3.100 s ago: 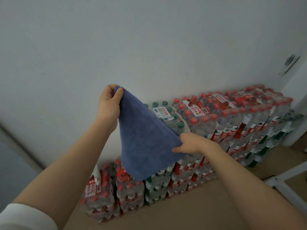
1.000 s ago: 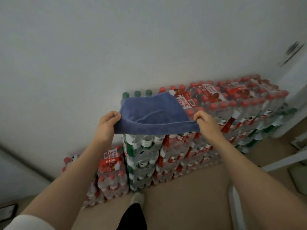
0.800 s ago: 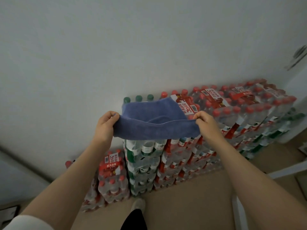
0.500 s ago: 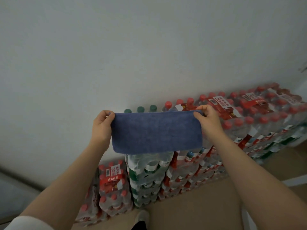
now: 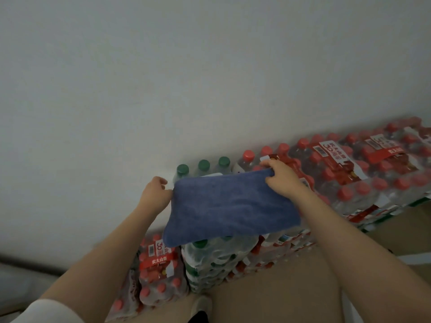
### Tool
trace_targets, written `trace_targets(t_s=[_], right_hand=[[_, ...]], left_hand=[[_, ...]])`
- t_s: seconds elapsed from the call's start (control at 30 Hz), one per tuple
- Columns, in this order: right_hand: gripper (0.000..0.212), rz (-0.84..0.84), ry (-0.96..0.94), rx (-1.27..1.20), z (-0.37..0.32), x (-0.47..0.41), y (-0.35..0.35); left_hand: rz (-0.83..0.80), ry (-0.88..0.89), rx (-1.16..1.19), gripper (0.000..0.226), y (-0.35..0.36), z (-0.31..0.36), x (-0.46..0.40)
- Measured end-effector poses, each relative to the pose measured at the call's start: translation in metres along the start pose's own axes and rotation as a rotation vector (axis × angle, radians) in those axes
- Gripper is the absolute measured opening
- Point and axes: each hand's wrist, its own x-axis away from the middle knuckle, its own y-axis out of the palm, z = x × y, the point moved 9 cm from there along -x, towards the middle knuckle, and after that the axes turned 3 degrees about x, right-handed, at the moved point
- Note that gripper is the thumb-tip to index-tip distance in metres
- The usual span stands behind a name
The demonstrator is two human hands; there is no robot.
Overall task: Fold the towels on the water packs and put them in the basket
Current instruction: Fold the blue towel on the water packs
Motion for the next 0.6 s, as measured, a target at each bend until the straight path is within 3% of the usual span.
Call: trace_targets(t_s=[0.13,0.23,0.33,0.47,0.6], right_hand=[[0.048,-0.195,-0.085,0.109,-0.012,-0.006,0.012],[0.022,-0.273,-0.134,0.202,-0.018,-0.006,0.013],[0.018,-0.205,-0.251,0.246,-0.032,-0.004,0.0],[0.015,-0.121,-0.382,0.419,-0.053,0.009,-0.01],[0.009,-0.036,-0.484,0.519,-0.062,0.023,-0.018]], left_hand=[[0.142,0.426,-0.092,0.03,-0.004,0.076,0.014],[-0.033,0.681,-0.155,0.024,0.029,0.126,0.034],[-0.268,0.847,-0.211,0.026,0.071,0.158,0.056],[-0.488,0.854,-0.36,0.037,0.117,0.172,0.062],[-0.566,0.798,-0.444,0.028,0.136,0.173,0.059]])
